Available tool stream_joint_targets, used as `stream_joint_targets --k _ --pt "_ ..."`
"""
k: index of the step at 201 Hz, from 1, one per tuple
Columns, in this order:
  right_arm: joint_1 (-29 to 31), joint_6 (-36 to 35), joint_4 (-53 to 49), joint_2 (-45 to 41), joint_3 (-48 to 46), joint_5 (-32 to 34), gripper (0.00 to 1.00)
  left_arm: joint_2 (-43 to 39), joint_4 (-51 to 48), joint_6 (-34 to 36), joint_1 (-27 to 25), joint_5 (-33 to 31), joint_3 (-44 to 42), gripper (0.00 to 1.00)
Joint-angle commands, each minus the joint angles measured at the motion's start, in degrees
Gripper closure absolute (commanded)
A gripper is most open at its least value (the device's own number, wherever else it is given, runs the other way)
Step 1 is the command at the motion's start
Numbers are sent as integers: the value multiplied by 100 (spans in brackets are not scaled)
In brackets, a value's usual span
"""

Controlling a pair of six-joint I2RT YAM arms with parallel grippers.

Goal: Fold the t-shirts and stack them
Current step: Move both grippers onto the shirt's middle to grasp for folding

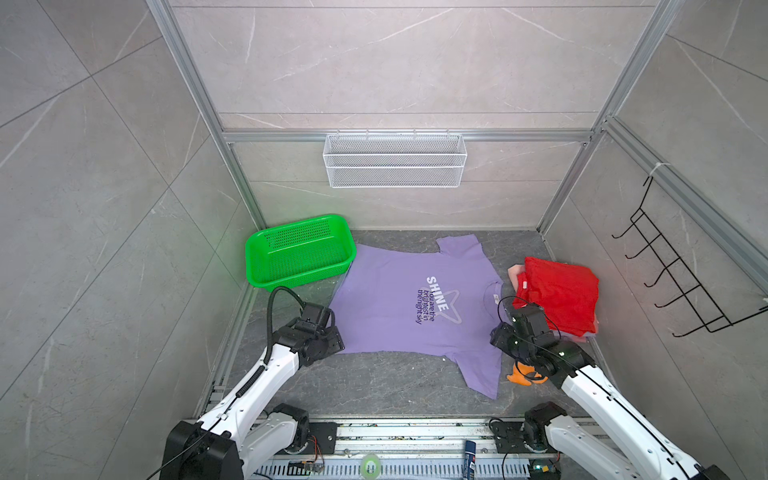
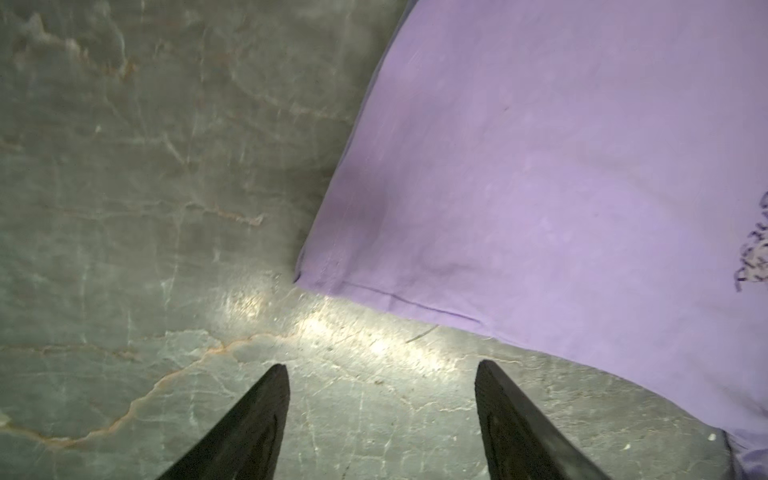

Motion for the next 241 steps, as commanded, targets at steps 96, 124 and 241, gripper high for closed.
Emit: stream_joint_targets --k 96,124,241 --pt "-2 -683 2608 4452 2332 -414 36 3140 2258 357 39 625 2009 25" --pt "-68 -686 2845 5359 2917 -628 36 3836 2501 358 38 715 2430 25" --pt "-465 -732 2723 6920 3605 -1703 41 4811 2764 19 233 885 2609 25"
